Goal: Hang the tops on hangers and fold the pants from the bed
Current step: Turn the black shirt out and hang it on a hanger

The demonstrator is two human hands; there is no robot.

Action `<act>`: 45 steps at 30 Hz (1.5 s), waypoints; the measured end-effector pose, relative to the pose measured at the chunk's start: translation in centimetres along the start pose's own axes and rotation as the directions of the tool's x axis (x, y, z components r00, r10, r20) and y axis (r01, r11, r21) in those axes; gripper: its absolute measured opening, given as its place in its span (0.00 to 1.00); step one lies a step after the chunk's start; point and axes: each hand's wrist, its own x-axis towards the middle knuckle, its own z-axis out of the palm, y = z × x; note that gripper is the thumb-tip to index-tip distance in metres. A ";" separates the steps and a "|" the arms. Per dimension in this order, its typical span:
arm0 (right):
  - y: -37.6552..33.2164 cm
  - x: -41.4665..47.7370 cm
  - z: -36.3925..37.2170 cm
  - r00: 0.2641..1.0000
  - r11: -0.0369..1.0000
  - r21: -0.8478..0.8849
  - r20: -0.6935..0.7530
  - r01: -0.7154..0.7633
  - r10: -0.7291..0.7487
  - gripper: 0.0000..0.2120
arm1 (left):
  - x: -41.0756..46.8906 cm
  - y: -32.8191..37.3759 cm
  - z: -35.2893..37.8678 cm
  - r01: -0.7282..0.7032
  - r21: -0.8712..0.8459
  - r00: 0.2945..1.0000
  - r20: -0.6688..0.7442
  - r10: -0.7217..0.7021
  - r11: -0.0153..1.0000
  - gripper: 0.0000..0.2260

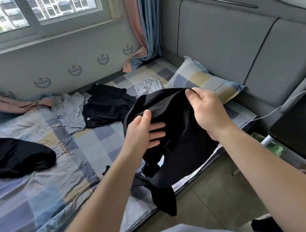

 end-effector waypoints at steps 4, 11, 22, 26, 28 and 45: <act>-2.0 1.1 0.1 0.996 0.973 0.219 -0.036 -0.073 0.083 0.22 | -2.2 -1.8 2.3 -0.181 0.108 0.979 0.116 0.168 0.978 0.19; -3.0 1.6 0.5 0.982 0.890 0.431 -0.039 -0.150 0.184 0.12 | -1.5 -3.4 2.9 -0.169 0.636 0.982 0.174 0.073 0.753 0.11; 4.4 -6.1 2.1 0.874 0.890 0.191 0.356 -0.414 0.330 0.21 | -0.4 0.3 -0.4 -0.165 -0.039 0.977 -0.145 0.158 0.985 0.10; 6.1 -8.6 4.5 0.766 0.830 0.139 0.490 -0.540 0.416 0.12 | -0.6 1.4 0.0 -0.136 -0.149 0.980 -0.168 0.111 0.979 0.12; 5.9 -8.7 4.9 0.788 0.844 0.196 0.509 -0.499 0.348 0.10 | -0.7 1.6 0.3 -0.105 -0.136 0.986 -0.143 0.085 0.985 0.12; -0.5 -0.7 -0.3 0.960 0.880 0.385 0.075 -0.276 0.269 0.12 | -1.0 -4.2 1.4 -0.116 0.196 0.941 0.335 0.044 0.974 0.19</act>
